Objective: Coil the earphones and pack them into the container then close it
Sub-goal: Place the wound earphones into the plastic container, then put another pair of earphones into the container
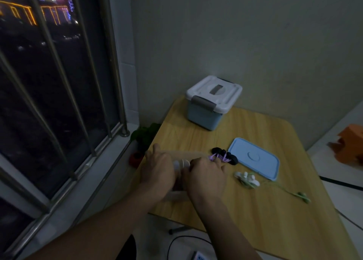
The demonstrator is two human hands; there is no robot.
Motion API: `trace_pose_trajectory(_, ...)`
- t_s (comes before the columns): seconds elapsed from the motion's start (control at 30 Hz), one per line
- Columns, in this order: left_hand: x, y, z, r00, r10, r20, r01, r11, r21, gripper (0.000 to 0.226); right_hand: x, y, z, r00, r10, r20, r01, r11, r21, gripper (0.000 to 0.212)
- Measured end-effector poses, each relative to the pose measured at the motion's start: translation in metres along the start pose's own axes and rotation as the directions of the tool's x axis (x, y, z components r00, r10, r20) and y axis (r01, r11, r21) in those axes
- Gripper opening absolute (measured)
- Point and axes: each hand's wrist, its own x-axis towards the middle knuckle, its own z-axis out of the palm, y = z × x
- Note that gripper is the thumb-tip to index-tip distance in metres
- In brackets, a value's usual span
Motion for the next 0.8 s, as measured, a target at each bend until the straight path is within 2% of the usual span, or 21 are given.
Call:
trace_pose_trajectory(0.17, 0.005, -0.009, 0.005, 0.999, 0.024, -0.031, -0.025, 1.000, -0.008, 0.029, -0.003, -0.005, 0.002, 1.000, -0.008, 0.011, 0.007, 0.999, 0.036, 0.019)
trace_pose_trajectory(0.37, 0.010, -0.019, 0.011, 0.999, 0.026, -0.039, -0.029, 0.997, -0.074, 0.031, -0.003, -0.002, 0.003, 0.997, -0.069, 0.036, 0.069, 0.998, 0.014, 0.032)
trace_pose_trajectory(0.43, 0.010, -0.022, 0.011, 0.995, 0.087, -0.057, -0.092, 0.992, -0.082, 0.031, -0.001, 0.005, -0.006, 0.996, -0.084, 0.022, 0.078, 0.977, 0.198, 0.035)
trace_pose_trajectory(0.5, 0.010, -0.026, 0.011, 0.988, 0.141, -0.066, -0.149, 0.980, -0.130, 0.030, 0.009, 0.020, -0.018, 0.999, -0.006, -0.047, 0.024, 0.916, 0.401, 0.024)
trace_pose_trajectory(0.53, 0.010, -0.028, 0.011, 0.985, 0.158, -0.071, -0.167, 0.974, -0.153, 0.028, 0.017, 0.030, -0.023, 0.993, 0.050, -0.112, 0.004, 0.901, 0.434, 0.018)
trace_pose_trajectory(0.6, 0.010, -0.030, 0.012, 0.984, 0.160, -0.076, -0.172, 0.966, -0.194, 0.026, 0.036, 0.055, -0.028, 0.972, 0.125, -0.199, -0.036, 0.915, 0.401, 0.013)
trace_pose_trajectory(0.63, 0.011, -0.031, 0.013, 0.984, 0.158, -0.081, -0.172, 0.962, -0.210, 0.025, 0.046, 0.067, -0.027, 0.972, 0.140, -0.191, -0.063, 0.930, 0.361, 0.015)
trace_pose_trajectory(0.73, 0.012, -0.030, 0.013, 0.981, 0.167, -0.103, -0.186, 0.959, -0.216, 0.024, 0.066, 0.093, -0.018, 0.993, 0.114, -0.037, -0.104, 0.974, 0.202, 0.036)
trace_pose_trajectory(0.8, 0.012, -0.029, 0.013, 0.979, 0.171, -0.108, -0.190, 0.959, -0.209, 0.024, 0.076, 0.101, -0.013, 0.995, 0.068, 0.071, -0.076, 0.990, 0.116, 0.043)
